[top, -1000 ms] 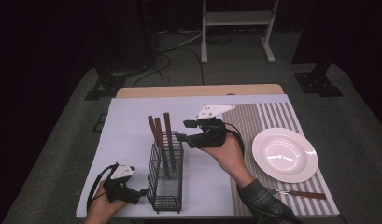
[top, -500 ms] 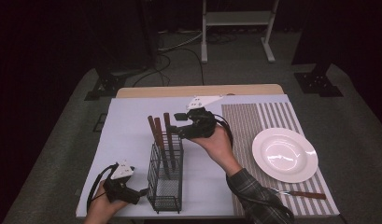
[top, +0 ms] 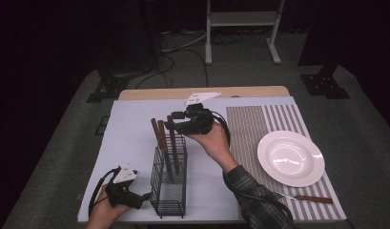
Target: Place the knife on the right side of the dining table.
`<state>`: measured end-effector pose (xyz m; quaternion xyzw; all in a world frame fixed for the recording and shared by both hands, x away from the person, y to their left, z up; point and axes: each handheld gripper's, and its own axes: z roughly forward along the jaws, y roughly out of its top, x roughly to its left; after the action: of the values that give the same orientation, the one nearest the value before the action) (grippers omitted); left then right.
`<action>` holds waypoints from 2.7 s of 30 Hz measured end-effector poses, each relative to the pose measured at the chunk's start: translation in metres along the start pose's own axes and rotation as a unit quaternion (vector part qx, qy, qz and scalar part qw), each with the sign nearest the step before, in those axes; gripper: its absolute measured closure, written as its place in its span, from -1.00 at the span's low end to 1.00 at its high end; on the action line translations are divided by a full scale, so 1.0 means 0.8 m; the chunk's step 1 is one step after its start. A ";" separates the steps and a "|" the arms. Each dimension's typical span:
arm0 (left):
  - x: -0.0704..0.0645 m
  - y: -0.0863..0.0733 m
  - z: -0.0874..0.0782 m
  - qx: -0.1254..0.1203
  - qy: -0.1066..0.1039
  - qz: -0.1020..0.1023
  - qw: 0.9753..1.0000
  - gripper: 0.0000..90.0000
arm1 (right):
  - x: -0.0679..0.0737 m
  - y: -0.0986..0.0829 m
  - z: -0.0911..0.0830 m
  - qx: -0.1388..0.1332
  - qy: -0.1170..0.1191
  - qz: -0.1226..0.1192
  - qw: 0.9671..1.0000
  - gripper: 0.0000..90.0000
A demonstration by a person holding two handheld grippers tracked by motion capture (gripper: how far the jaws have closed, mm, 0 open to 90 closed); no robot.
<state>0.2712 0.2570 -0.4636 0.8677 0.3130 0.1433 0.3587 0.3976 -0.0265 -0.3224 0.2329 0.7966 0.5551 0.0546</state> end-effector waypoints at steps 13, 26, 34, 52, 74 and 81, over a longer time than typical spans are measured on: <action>0.000 0.000 0.000 0.000 0.000 0.000 1.000 -1.00 | -0.005 0.001 0.006 -0.001 0.011 0.005 1.000 0.39; 0.000 0.000 0.000 0.001 0.000 0.001 1.000 -1.00 | -0.001 -0.001 0.001 -0.011 0.022 0.011 1.000 0.58; 0.000 0.000 0.000 0.000 0.000 0.000 1.000 -1.00 | 0.010 -0.005 -0.016 -0.027 0.033 0.010 0.999 0.61; 0.000 0.000 0.000 0.002 0.000 0.001 1.000 -1.00 | 0.045 -0.019 -0.045 -0.059 0.065 -0.008 0.996 0.73; 0.000 0.000 0.000 0.001 -0.001 0.000 1.000 -1.00 | 0.051 0.008 -0.058 -0.078 0.043 -0.025 0.996 0.76; 0.000 0.000 0.000 0.001 0.000 0.000 1.000 -1.00 | 0.054 0.024 -0.072 -0.090 0.037 -0.030 0.995 0.76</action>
<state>0.2711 0.2570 -0.4635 0.8680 0.3129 0.1429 0.3580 0.3451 -0.0521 -0.2758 0.1821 0.7519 0.6306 0.0626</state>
